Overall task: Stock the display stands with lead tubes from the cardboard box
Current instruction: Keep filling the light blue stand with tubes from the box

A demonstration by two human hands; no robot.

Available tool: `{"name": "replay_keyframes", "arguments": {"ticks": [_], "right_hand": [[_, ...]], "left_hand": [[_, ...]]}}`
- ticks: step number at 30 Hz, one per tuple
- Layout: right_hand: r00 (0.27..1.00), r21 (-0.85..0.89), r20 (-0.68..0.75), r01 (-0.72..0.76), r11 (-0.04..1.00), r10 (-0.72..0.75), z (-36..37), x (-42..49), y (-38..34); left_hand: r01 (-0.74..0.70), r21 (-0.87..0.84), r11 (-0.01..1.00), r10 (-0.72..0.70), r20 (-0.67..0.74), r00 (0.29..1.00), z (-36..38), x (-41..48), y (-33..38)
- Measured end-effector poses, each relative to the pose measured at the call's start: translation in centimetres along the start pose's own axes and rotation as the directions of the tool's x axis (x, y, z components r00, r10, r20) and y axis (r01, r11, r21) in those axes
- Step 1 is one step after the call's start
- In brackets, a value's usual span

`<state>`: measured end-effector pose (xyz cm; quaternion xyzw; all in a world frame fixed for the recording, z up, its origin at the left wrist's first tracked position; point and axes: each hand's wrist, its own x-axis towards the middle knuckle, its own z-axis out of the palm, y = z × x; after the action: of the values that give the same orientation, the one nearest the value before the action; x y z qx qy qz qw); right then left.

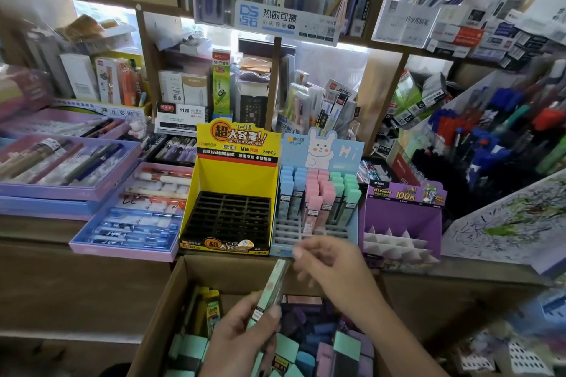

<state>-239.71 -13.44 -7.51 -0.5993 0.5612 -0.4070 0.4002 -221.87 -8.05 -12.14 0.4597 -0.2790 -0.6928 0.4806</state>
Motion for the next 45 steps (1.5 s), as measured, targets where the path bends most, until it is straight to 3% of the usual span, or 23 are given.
{"name": "replay_keyframes", "arguments": {"ticks": [4,9,18,26,32,41,45], "right_hand": [[0.986,0.143,0.104,-0.143,0.979,0.129,1.2,-1.1,0.6],[0.971,0.22,0.119,-0.228,0.948,0.206,1.0,-1.3,0.9],[0.952,0.369,0.124,-0.305,0.878,0.278,0.0,-1.6,2.5],[0.931,0.301,0.264,-0.326,0.896,0.25,0.3,-2.1,2.7],[0.891,0.262,0.397,-0.339,0.904,0.22,1.5,-3.3,1.6],[0.938,0.153,0.276,-0.259,0.954,0.211,1.3,-3.1,0.8],[0.959,0.203,0.206,-0.238,0.95,0.197,0.8,-2.3,0.3]], "left_hand": [[-0.042,0.126,0.991,0.037,0.044,0.998,-0.2,-0.1,-0.4],[-0.062,0.195,0.979,0.056,0.036,0.998,-0.4,0.0,-0.4],[-0.081,0.115,0.99,0.094,-0.11,0.989,-0.4,0.5,-0.7],[-0.137,0.013,0.991,0.136,-0.231,0.963,-1.1,1.1,-0.5],[-0.074,0.005,0.997,0.074,-0.089,0.993,-0.5,0.4,-0.5],[-0.043,0.135,0.99,0.045,-0.012,0.999,-0.3,0.1,-0.3],[-0.065,0.172,0.983,0.059,0.038,0.998,-0.1,-0.2,-0.4]]}}
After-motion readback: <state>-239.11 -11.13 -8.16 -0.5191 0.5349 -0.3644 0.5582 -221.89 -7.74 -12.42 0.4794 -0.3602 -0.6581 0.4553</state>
